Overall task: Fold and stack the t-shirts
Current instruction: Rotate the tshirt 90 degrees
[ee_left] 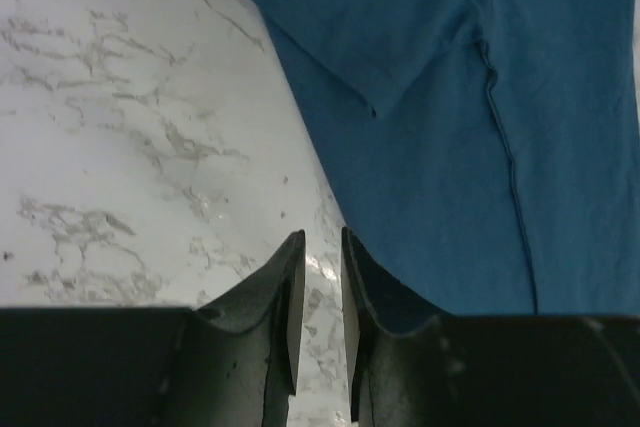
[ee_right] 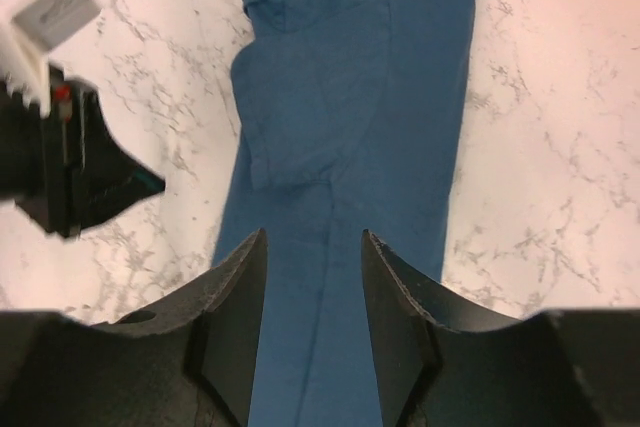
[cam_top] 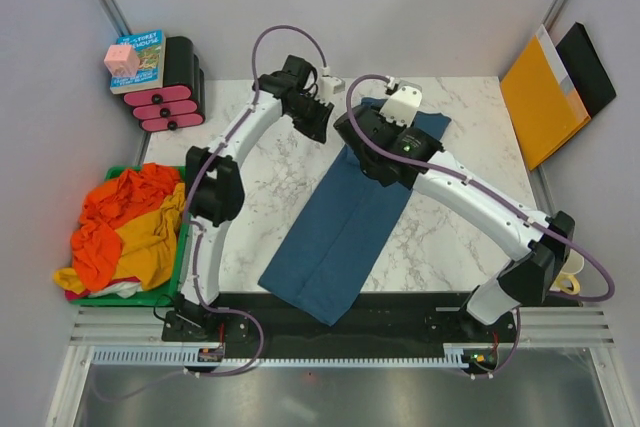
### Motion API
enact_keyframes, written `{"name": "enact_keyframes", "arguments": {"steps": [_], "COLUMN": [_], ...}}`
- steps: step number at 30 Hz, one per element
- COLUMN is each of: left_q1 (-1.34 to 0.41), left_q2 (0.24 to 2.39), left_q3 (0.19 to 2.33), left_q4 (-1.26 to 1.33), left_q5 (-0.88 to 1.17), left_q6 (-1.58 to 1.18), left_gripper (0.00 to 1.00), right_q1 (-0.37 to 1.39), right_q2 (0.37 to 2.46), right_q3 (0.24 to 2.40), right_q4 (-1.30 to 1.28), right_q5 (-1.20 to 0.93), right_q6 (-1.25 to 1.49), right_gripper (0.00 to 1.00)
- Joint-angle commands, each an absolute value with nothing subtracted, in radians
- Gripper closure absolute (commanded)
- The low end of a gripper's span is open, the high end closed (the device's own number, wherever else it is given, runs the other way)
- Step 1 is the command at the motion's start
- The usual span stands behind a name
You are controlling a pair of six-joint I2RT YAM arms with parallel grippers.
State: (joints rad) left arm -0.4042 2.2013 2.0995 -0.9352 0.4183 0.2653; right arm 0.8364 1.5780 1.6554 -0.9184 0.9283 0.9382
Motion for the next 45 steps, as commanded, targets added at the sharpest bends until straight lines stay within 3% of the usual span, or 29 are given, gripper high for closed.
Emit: {"name": "enact_keyframes", "arguments": {"steps": [1,13,20,28,35,45], "left_q1": [-0.42,-0.512,-0.5,-0.497,-0.497,-0.494], "left_q2": [2.411,2.553,2.317,2.077,1.962,1.931], "left_q3": [2.408,2.407,2.117,1.823,1.591,1.491], "left_q4": [-1.065,-1.068,-1.025,-0.997,-0.997,-0.968], "left_q5": [0.411,0.376,0.483,0.5,0.531,0.525], "left_q6": [0.324,0.316,0.272,0.299,0.34,0.336], "left_gripper": [0.73,0.73,0.74,0.74,0.74,0.75], "right_q1": [0.833,0.79,0.598,0.403,0.387,0.382], "right_q2": [1.514,1.46,1.678,2.069,2.293,2.46], "right_q3": [1.589,1.43,1.451,1.816,2.086,2.19], "right_q4": [-0.939,-0.95,-0.818,-0.745,-0.779,-0.813], "right_q5": [0.939,0.911,0.762,0.632,0.583,0.482], "right_q6": [0.891,0.946,0.832,0.703,0.632,0.6], "right_gripper": [0.5,0.5,0.57,0.73,0.71,0.7]}}
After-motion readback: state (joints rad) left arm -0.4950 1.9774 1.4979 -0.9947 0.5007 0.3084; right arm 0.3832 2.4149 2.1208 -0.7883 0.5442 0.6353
